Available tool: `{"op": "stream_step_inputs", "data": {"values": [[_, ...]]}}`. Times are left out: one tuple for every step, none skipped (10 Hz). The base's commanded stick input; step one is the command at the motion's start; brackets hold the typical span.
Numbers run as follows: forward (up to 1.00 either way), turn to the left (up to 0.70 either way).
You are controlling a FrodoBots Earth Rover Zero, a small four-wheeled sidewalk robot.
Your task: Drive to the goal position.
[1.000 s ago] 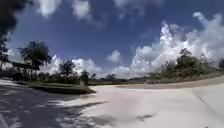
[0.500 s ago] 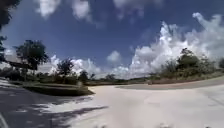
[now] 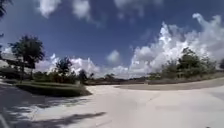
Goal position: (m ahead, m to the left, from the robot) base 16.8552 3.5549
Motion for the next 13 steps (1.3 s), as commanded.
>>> {"op": "stream_step_inputs", "data": {"values": [[0.85,0.0],[0.85,0.0],[0.85,0.0],[0.85,0.0],[0.85,0.0],[0.85,0.0],[0.85,0.0],[0.85,0.0],[0.85,0.0],[0.85,0.0],[0.85,0.0],[0.85,0.0],[0.85,0.0]]}}
